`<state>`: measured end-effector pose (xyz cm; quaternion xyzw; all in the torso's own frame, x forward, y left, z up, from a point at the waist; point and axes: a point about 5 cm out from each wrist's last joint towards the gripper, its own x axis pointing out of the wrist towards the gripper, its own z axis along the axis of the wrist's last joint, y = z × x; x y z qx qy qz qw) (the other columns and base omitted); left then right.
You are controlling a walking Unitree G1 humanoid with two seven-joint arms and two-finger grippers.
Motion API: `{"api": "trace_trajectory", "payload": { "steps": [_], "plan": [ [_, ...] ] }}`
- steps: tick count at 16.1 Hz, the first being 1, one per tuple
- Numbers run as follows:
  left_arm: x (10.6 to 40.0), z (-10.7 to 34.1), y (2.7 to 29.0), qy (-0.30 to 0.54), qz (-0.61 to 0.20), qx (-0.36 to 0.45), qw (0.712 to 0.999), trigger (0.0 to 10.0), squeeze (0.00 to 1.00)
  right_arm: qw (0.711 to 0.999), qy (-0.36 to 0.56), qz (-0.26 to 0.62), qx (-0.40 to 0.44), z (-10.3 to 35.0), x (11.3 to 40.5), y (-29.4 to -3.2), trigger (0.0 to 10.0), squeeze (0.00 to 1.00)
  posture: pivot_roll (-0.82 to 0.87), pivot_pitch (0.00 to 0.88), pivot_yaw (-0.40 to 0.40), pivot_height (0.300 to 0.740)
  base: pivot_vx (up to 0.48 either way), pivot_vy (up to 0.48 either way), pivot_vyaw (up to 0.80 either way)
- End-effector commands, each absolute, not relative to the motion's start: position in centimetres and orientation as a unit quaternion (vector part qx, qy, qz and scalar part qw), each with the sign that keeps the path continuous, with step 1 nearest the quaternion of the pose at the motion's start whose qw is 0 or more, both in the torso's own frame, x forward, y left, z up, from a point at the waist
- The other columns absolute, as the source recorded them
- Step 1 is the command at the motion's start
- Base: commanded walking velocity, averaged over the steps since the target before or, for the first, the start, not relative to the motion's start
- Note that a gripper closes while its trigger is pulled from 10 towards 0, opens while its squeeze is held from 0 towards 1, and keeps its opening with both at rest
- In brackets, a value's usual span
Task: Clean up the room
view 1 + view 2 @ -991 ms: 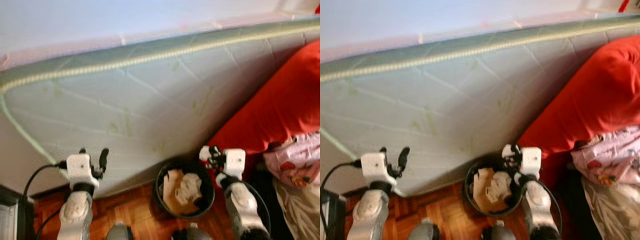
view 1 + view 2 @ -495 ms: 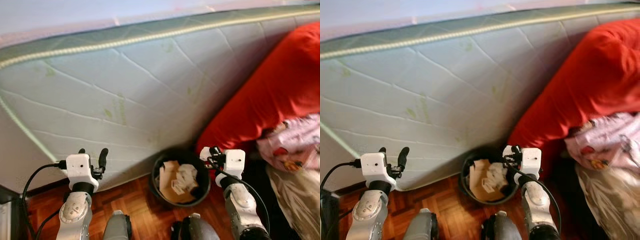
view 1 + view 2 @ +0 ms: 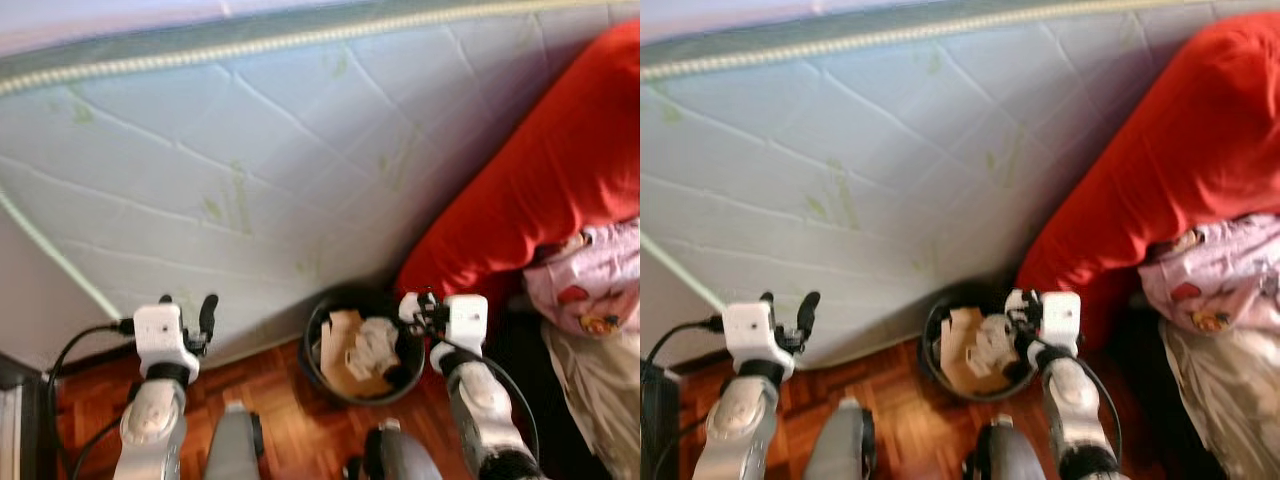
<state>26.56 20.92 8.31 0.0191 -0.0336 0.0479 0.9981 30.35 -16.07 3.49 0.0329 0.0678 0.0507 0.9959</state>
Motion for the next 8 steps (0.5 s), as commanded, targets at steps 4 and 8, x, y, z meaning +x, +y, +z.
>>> {"api": "trace_trajectory", "payload": {
  "steps": [4,8],
  "plan": [
    [26.24,7.98,21.06,-0.022,0.05,0.022,0.998,10.0,0.0,0.994,0.095,0.05,0.03,2.76,30.22,-15.83,10.0,0.0,0.16,0.219,-0.071,0.631,0.0,0.0,0.0],
    [26.26,7.96,21.04,-0.021,0.051,0.022,0.998,10.0,0.0,0.995,0.083,0.054,0.033,2.95,30.19,-15.86,10.0,0.0,0.16,0.219,-0.072,0.611,0.0,0.0,0.0]
  ]
}}
